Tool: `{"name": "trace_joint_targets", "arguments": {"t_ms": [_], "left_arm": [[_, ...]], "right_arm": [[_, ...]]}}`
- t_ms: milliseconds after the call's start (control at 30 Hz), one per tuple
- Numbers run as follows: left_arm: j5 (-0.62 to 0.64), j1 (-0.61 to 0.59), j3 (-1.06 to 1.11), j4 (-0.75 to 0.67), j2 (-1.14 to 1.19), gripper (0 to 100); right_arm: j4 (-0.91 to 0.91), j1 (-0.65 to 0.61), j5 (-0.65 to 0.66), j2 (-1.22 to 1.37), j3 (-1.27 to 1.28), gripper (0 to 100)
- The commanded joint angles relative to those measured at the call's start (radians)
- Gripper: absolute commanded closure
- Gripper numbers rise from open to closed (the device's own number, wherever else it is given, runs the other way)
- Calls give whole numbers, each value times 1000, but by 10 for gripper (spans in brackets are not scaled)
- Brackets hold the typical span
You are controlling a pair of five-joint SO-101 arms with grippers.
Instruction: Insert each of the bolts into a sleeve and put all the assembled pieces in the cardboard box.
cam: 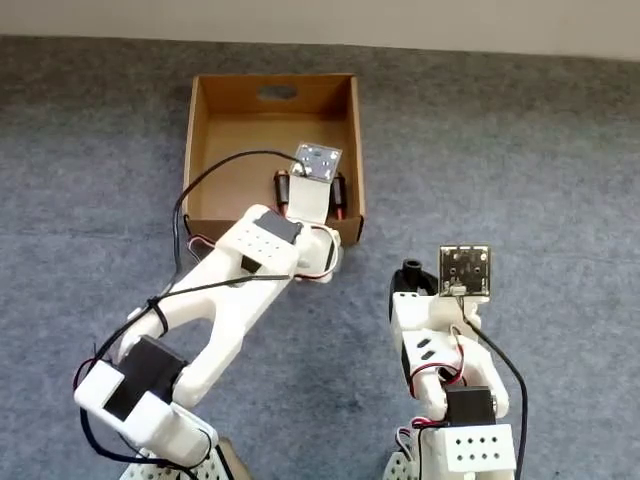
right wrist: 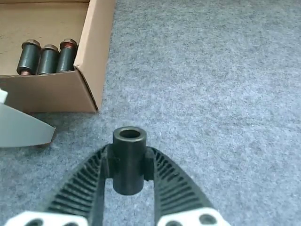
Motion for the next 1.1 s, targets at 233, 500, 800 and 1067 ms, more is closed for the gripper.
{"name": "trace_joint_targets", "arguments": {"t_ms": [233, 500, 800, 1067], "left_arm": [[-8, -10, -7, -38, 28, 818], [-8, -7, -68, -35, 157, 822], [-8, 4, 44, -35, -7, 822], [-146, 90, 179, -35, -125, 822]], "right_arm": [[4, -4, -3, -15, -8, 993], [4, -4, -3, -15, -8, 993], [4, -4, -3, -15, -8, 993], [4, -4, -3, -15, -8, 993]]}}
